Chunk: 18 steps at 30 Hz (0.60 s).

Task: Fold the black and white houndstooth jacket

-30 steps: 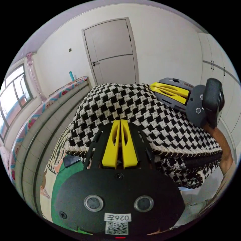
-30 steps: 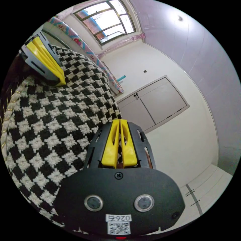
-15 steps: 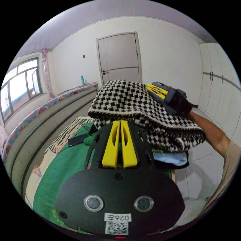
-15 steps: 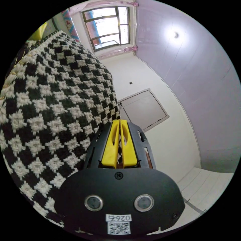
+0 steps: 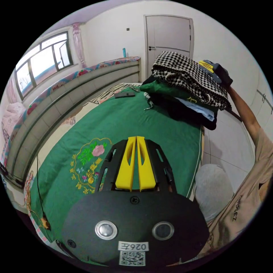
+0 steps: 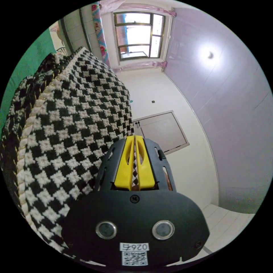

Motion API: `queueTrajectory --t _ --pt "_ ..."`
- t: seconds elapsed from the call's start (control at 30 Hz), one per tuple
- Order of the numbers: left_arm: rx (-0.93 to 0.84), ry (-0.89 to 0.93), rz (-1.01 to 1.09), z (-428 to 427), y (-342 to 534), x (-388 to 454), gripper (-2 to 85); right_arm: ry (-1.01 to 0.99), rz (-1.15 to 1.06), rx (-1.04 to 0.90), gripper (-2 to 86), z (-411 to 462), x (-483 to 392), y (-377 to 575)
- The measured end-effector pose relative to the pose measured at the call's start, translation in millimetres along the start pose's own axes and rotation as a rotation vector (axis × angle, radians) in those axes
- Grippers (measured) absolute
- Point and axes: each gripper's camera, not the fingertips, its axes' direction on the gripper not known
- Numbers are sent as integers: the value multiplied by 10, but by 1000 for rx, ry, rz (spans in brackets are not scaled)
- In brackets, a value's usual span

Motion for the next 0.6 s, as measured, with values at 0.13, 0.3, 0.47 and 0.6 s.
queueTrajectory --t 0.13,0.3,0.47,0.6 --pt "-51 6 -96 -667 511 -449 -10 -124 263 59 -12 -602 147 12" --pt "-21 20 -272 -1635 1192 -963 -10 -474 473 391 -13 -1906 -97 -191" --pt "41 -150 -422 -3116 2131 -1474 -8 -814 342 581 -13 -2997 -623 -911" --pt "122 -415 -562 -4292 2957 -1730 0 -1220 182 700 -12 -3857 -1070 -1671"
